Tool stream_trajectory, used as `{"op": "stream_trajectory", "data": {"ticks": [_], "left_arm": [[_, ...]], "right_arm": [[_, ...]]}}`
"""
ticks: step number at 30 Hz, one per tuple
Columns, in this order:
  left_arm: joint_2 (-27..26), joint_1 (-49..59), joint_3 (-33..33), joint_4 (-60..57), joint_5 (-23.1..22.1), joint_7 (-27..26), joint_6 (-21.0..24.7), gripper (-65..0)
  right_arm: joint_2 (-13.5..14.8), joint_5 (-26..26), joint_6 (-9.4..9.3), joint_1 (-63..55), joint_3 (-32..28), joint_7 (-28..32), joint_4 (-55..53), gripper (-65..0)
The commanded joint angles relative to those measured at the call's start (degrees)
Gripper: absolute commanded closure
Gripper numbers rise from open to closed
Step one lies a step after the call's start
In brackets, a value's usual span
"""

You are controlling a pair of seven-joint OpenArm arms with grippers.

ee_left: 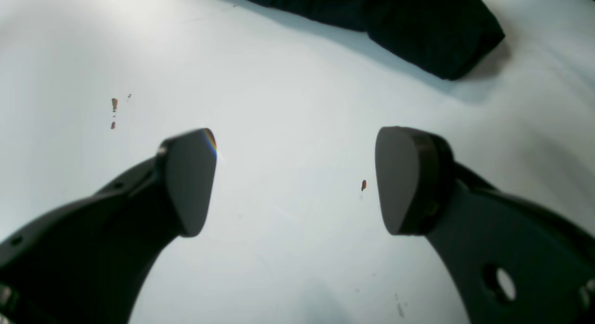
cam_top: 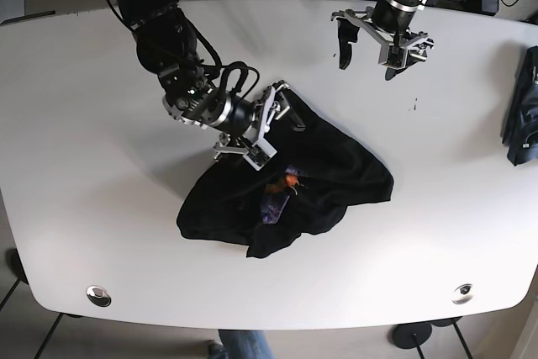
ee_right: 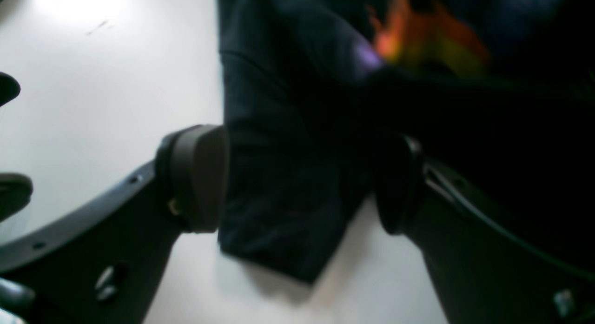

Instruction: Fold the T-shirt properly

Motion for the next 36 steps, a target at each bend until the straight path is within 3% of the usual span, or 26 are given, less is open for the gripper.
{"op": "stream_trajectory", "data": {"ticks": [1,4,6,10,12,14,17,19,22,23,24,25,31,34,36], "left_arm": [[-0.30,0.20,-0.40,0.74,0.09,-1.27,0.10,-46.9],[-0.21,0.03,-2.95,0.66,0.09,-1.27,0.10,-41.1],[-0.21,0.03,-3.30,0.66,0.09,-1.27,0.10,-40.7],[-0.21,0.03,-3.22,0.66,0.09,-1.27,0.10,-40.4],[-0.12,0.03,-3.13,0.04,0.01,-1.27,0.10,-40.4],[1.46,0.03,-3.30,-0.14,0.09,-1.27,0.01,-40.4],[3.04,0.03,-3.39,-0.14,0.09,-1.27,0.01,-40.4],[3.04,-0.06,-3.39,-0.22,0.18,-1.27,0.01,-40.4],[3.31,-1.55,-3.48,-0.49,0.27,-1.18,-0.16,-40.4],[3.31,-1.73,-3.48,-0.75,0.18,-1.18,-0.16,-40.4],[3.31,-1.82,-3.48,-0.93,0.18,-1.18,-0.16,-40.4],[3.31,-1.91,-3.48,-1.01,0.18,-1.18,-0.08,-40.4],[3.04,-1.99,-3.48,-2.77,0.18,-1.18,-0.16,-40.4],[3.04,-2.87,-3.39,-2.77,0.18,-1.18,-0.16,-40.4],[3.04,-3.66,-3.39,-2.86,0.18,-1.09,-0.25,-40.4]], "right_arm": [[-1.70,0.69,-0.05,5.85,-3.21,1.72,-3.62,-45.8],[-5.48,0.60,0.30,14.02,-7.43,1.89,-12.85,-45.5],[-8.12,0.60,0.30,18.24,-9.19,4.27,-18.92,-45.8],[-13.13,0.60,0.21,25.71,-14.90,12.80,-35.01,-46.0],[-16.03,0.60,0.03,27.82,-15.25,20.00,-44.77,-46.0],[-16.90,0.60,-0.05,29.05,-15.25,25.19,-51.18,-46.0],[-16.90,0.60,-0.05,29.32,-15.25,28.18,-55.58,-45.0],[-16.90,0.60,-0.05,27.91,-15.17,28.36,-55.40,-38.5],[-14.01,1.04,0.21,24.83,-14.81,28.18,-51.09,-12.2],[-11.90,1.22,-0.05,23.08,-14.64,27.65,-46.79,-2.4],[-9.00,1.22,-0.14,20.35,-13.41,26.16,-41.78,-2.1],[-6.89,1.22,-0.14,17.71,-10.68,24.05,-36.06,-5.7],[0.14,1.13,0.38,2.07,9.98,9.89,-8.63,-2.5],[3.22,1.13,0.47,-4.09,14.20,8.49,-1.69,-2.5],[5.07,1.13,2.14,-7.96,14.72,8.40,1.83,-2.5]]}}
